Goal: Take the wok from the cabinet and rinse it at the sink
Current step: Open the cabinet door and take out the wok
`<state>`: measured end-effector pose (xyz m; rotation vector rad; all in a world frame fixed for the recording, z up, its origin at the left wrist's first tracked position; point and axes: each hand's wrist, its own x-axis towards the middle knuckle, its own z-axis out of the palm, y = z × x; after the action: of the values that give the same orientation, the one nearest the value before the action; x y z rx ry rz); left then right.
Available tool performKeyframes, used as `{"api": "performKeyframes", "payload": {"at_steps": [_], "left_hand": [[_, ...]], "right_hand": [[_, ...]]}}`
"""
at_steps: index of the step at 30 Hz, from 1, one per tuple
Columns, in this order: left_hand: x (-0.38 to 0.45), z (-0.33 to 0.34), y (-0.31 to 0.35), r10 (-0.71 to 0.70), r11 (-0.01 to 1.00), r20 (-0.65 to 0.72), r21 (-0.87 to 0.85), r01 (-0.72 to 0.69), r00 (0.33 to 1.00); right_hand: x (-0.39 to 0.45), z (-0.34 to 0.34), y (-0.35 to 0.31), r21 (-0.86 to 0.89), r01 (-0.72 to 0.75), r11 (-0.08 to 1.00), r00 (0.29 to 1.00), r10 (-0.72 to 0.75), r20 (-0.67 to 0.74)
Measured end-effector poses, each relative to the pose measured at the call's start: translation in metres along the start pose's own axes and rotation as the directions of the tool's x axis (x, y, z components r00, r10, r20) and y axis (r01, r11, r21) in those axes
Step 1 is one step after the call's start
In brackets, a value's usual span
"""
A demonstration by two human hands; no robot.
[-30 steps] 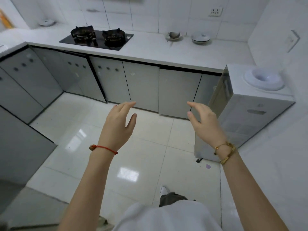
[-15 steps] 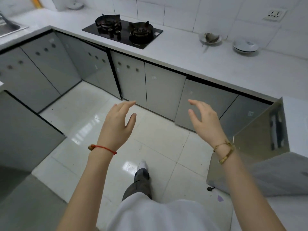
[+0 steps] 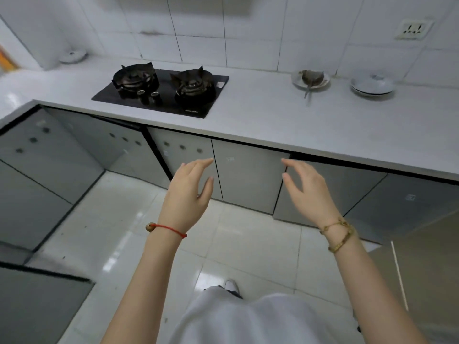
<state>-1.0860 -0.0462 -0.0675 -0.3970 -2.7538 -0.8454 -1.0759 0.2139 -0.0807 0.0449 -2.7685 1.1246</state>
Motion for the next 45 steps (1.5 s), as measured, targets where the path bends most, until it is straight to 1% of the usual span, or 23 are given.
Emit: {"api": "performKeyframes", "payload": {"at_steps": [8,18,25,30,35,39,45], "left_hand": [[0.109,0.027,-0.042,0.107,0.993,0.123,-0.054,-0.1,0.987],[0.222,0.084,-0.049,0.213,0.974,0.209,-0.117,-0.192,0.955],[0.284,0.118,-0.045,0.283,0.956,0.236,-0.147,-0.253,0.93],[0.304,0.142,-0.046,0.328,0.939,0.268,-0.192,-0.284,0.906],[0.309,0.183,-0.066,0.374,0.922,0.294,-0.218,-0.319,0.88],[0.298,0.232,-0.092,0.412,0.905,0.315,-0.248,-0.345,0.855],[0.266,0.329,-0.147,0.437,0.895,0.325,-0.252,-0.368,0.839]], "right_hand": [[0.074,0.019,0.007,-0.007,-0.128,0.992,0.989,0.128,-0.068],[0.145,0.028,0.053,-0.002,-0.26,0.966,0.957,0.257,-0.138],[0.182,0.024,0.08,-0.015,-0.315,0.949,0.929,0.304,-0.212],[0.192,0.032,0.102,-0.021,-0.339,0.941,0.905,0.319,-0.281],[0.193,0.059,0.131,-0.023,-0.355,0.935,0.881,0.326,-0.342],[0.191,0.095,0.166,-0.049,-0.387,0.921,0.856,0.339,-0.389],[0.188,0.165,0.24,-0.085,-0.389,0.917,0.848,0.32,-0.423]]}}
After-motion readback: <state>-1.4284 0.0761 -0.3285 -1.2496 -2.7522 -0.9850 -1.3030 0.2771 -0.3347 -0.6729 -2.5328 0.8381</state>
